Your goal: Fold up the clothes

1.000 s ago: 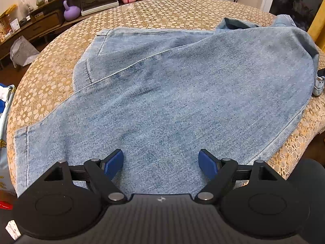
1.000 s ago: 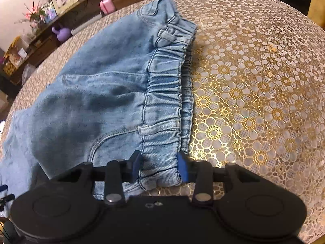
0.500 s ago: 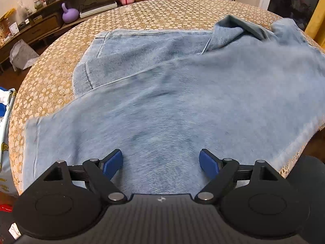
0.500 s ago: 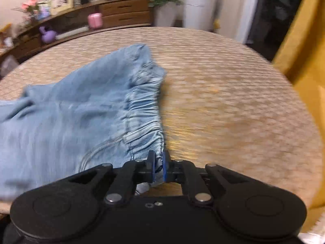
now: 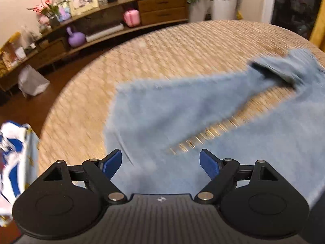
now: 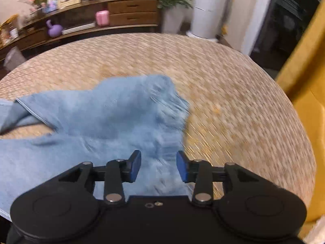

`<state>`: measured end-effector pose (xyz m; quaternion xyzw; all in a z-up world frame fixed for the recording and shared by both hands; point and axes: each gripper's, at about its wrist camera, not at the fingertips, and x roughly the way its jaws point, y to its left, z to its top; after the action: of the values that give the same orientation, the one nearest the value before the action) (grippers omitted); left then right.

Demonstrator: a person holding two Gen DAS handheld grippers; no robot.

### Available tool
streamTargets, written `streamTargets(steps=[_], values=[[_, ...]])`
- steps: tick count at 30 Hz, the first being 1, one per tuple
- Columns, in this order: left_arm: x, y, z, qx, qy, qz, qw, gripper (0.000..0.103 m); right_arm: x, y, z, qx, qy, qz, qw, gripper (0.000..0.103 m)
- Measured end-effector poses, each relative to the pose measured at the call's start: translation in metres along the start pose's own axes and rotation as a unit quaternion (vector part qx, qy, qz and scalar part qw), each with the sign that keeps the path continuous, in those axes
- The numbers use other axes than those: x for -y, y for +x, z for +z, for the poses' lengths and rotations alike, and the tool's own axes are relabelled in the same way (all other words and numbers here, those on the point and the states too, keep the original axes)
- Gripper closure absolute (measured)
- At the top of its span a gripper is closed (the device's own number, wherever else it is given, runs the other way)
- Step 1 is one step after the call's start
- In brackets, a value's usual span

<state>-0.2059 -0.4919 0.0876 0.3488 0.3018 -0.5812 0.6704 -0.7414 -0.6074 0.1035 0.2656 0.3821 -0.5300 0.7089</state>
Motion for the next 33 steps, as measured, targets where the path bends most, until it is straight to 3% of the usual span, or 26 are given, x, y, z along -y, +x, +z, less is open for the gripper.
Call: streamTargets(steps=[7,16,18,20,23,26,33], values=[[-0.037,0.064,0.070,-0.014,-0.033,0.020,0.9991,0.018,-0.047,0.062,0.040,-0.030,-0.026,0.038,0.998,0.000],[-0.061,0.126,0.092,-0.045,-0.105,-0.012,0.9933,0.019,-0.064,0.102,0.061,-0.038,-0.025,0.044,0.998,0.000],[-0.066,0.139,0.097,-0.052,-0.121,-0.019,0.9911,0.031,-0.064,0.109,0.065,-0.039,-0.020,0.045,0.998,0.000],[-0.070,0.151,0.100,-0.056,-0.136,-0.026,0.9888,0.061,-0.063,0.113,0.066,-0.038,-0.016,0.045,0.998,0.000],[-0.069,0.150,0.094,-0.041,-0.149,-0.033,0.9875,0.076,-0.061,0.118,0.066,-0.036,-0.011,0.045,0.998,0.000],[-0.066,0.146,0.091,-0.018,-0.154,-0.029,0.9874,0.082,-0.059,0.123,0.066,-0.039,-0.007,0.048,0.998,0.000],[-0.091,0.124,0.125,0.080,-0.159,0.051,0.9827,0.084,-0.053,0.136,0.071,-0.044,-0.020,0.041,0.998,0.000]])
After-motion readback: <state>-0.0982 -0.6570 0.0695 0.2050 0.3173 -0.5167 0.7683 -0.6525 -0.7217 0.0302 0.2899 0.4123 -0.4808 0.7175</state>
